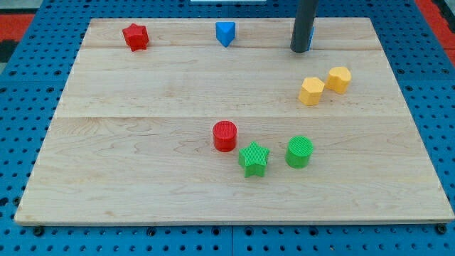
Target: Move the green star to the left center of the board
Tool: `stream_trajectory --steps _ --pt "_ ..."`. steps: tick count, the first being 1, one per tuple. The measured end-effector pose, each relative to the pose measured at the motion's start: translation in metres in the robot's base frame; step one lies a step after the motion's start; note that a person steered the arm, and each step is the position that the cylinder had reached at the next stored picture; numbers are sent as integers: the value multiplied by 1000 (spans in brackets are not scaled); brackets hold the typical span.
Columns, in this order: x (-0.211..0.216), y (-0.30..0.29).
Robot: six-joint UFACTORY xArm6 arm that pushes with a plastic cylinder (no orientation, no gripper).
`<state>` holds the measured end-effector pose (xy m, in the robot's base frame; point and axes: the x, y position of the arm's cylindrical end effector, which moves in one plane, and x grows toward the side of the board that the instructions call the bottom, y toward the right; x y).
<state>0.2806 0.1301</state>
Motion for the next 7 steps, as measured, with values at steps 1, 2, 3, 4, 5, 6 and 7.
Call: stream_trajectory --steps 1,2,3,4,5,6,7 --pt "0 1" --pt "0 1" --pt "1 4" --pt "1 52" --pt "64 128" --pt "168 147" --pt "232 109"
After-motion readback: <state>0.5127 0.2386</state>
